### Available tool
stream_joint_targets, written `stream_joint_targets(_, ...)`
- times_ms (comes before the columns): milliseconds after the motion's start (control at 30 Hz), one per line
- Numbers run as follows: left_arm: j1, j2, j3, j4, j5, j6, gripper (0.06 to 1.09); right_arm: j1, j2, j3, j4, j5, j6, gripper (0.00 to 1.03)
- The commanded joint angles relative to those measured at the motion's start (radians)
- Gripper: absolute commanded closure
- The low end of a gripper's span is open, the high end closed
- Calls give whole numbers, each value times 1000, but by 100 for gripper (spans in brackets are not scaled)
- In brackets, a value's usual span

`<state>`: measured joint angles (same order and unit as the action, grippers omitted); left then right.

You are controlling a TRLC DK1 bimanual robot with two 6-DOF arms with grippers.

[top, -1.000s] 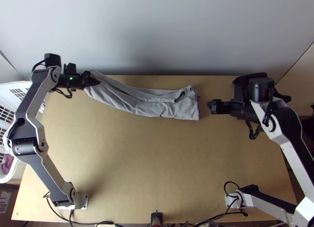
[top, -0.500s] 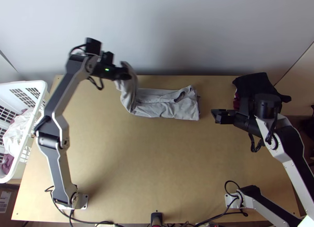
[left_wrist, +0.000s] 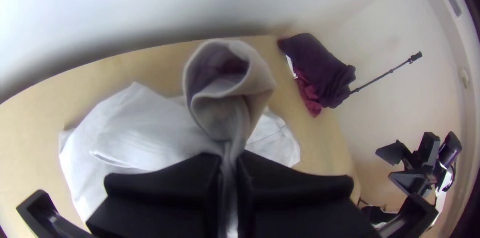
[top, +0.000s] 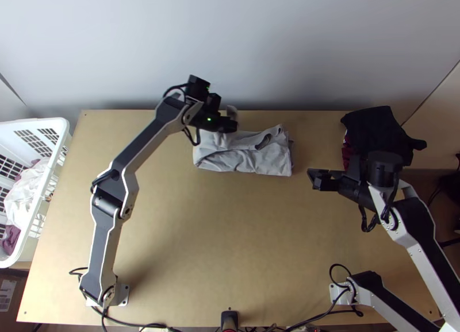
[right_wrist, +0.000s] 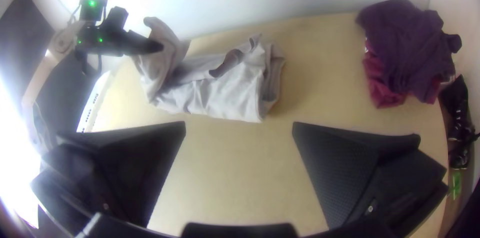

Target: Fold the t-shirt

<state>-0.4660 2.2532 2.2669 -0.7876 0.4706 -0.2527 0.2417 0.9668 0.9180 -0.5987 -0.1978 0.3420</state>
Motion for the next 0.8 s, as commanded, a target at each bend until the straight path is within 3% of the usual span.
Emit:
stream_joint_targets(0, -76, 60, 5, 154, -46, -43, 105, -2, -27, -79, 42, 0, 22, 4)
stream_joint_targets(367, -181, 112, 8, 380, -87, -137, 103, -24, -82, -139, 54, 0, 25, 4)
stream_joint_targets(400, -194, 115, 8, 387, -89, -137, 93, -25, -85, -143, 54, 0, 23, 4)
stream_joint_targets(467, -215, 120, 10, 403, -87, -138, 47, -25, -86, -151, 56, 0, 23, 4)
stream_joint_targets(600, -241, 120, 13, 487, -101, -195, 10, -22, -91, -182, 73, 0, 25, 4)
stream_joint_targets(767, -258, 109, 14, 580, -109, -261, 10, -16, -97, -208, 93, 0, 37, 4)
